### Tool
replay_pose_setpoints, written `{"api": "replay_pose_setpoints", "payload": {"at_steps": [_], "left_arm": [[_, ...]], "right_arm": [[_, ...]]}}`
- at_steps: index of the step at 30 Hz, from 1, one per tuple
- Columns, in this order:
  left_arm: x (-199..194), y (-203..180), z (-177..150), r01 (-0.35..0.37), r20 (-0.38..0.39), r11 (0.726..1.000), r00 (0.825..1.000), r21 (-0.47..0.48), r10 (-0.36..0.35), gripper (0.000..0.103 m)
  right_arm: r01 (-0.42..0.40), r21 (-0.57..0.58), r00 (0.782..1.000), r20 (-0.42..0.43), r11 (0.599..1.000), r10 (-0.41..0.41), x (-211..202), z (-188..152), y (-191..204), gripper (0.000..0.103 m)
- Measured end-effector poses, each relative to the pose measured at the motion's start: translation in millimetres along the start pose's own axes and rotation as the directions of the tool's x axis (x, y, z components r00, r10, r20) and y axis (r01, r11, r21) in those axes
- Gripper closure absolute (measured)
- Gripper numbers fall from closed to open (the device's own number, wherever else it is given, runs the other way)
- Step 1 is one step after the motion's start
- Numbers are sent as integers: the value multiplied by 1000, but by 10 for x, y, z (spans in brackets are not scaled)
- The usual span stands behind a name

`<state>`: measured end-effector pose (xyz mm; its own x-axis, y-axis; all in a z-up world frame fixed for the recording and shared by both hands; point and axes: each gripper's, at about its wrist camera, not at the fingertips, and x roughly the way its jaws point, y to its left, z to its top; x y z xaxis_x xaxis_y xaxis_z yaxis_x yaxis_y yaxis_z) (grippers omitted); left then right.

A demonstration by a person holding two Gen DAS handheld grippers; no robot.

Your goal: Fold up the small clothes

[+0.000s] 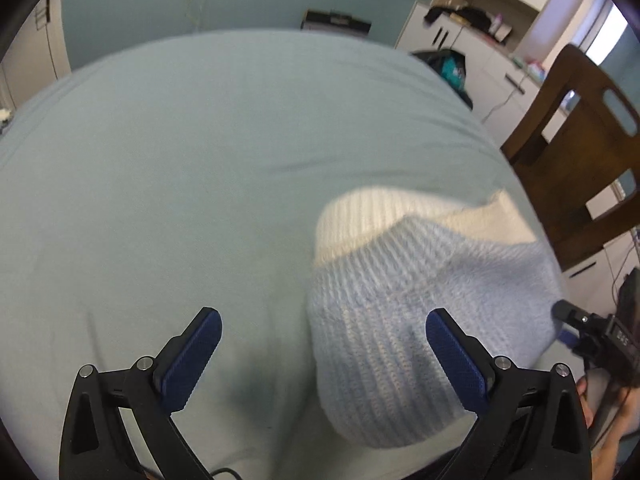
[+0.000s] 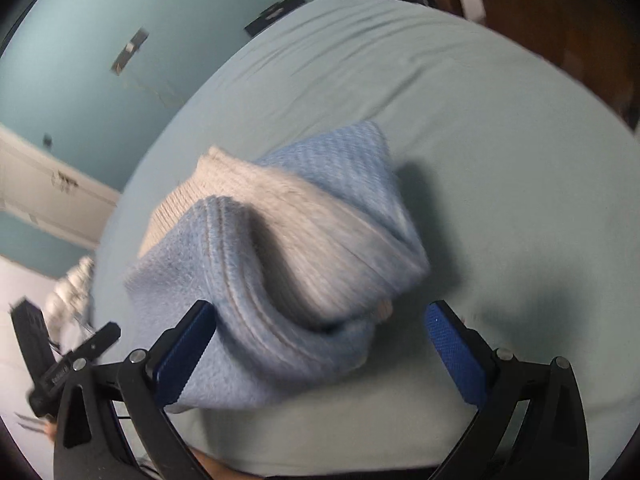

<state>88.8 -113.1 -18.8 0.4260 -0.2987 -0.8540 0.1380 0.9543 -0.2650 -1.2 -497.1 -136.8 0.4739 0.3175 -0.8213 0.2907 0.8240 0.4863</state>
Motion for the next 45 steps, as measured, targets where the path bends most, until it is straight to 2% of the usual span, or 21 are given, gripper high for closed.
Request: {"api": "replay_pose_setpoints", "payload": {"at_steps": [2, 5, 10, 13, 17, 20, 23, 24, 26, 30, 32, 33, 35, 36, 38, 40, 42, 45], "left_arm": [[-67, 84, -2, -15, 1, 1000, 1000, -2, 15, 0], [9, 182, 7, -3, -47, 1000, 999, 13, 3, 0], [279, 267, 43, 51, -155, 999, 987, -6, -51, 0], [427, 280, 47, 89, -199, 996, 976, -24, -92, 0], [572, 334, 33, 161, -238, 981, 954, -107, -183, 0], [623, 455, 35, 255, -228, 940, 924, -228, -307, 0], [730, 509, -3, 339, -217, 878, 879, -339, -424, 0], [769, 497, -19, 346, -218, 871, 874, -349, -435, 0], [904, 416, -65, 357, -244, 865, 857, -352, -454, 0], [1097, 369, -125, 410, -229, 805, 813, -429, -536, 0], [1165, 324, -144, 418, -234, 795, 801, -440, -551, 0], [1185, 284, -144, 426, -242, 797, 796, -428, -555, 2], [1157, 245, -102, 428, -236, 810, 806, -401, -543, 13], [1125, 246, -97, 434, -221, 806, 809, -402, -545, 15], [1072, 277, -88, 436, -198, 799, 814, -414, -546, 21], [999, 300, -66, 436, -183, 801, 821, -410, -540, 23], [889, 283, 4, 422, -162, 830, 849, -365, -503, 25], [755, 354, 225, 408, -117, 851, 877, -330, -466, 25]], "right_arm": [[-39, 78, 999, -18, 996, 41, 43, 5, -184, 1], [-110, 155, 989, -78, 982, 123, 93, -53, -387, 1], [-203, 245, 951, -180, 948, 250, 543, 124, -507, 1], [-257, 310, 917, -221, 915, 332, 727, 172, -646, 1], [-337, 413, 839, -275, 846, 469, 1066, 223, -735, 0], [-382, 467, 777, -305, 798, 550, 1188, 207, -769, 0], [-400, 471, 751, -323, 786, 576, 1293, 254, -785, 0], [-403, 467, 749, -326, 787, 577, 1304, 267, -790, 0], [-406, 455, 748, -333, 793, 574, 1349, 299, -774, 0], [-403, 419, 762, -339, 813, 552, 1296, 282, -740, 1], [-396, 378, 778, -347, 837, 524, 1282, 289, -691, 1], [-385, 339, 794, -352, 858, 495, 1272, 293, -640, 1], [-355, 243, 836, -350, 903, 423, 1240, 291, -498, 1], [-344, 194, 863, -320, 919, 390, 1184, 289, -411, 2], [-338, 129, 891, -274, 932, 362, 1083, 279, -304, 8], [-343, 75, 900, -257, 936, 351, 991, 271, -216, 11], [-350, 43, 902, -253, 936, 349, 937, 269, -143, 13], [-367, -4, 899, -258, 930, 354, 945, 325, 81, 14]]}}
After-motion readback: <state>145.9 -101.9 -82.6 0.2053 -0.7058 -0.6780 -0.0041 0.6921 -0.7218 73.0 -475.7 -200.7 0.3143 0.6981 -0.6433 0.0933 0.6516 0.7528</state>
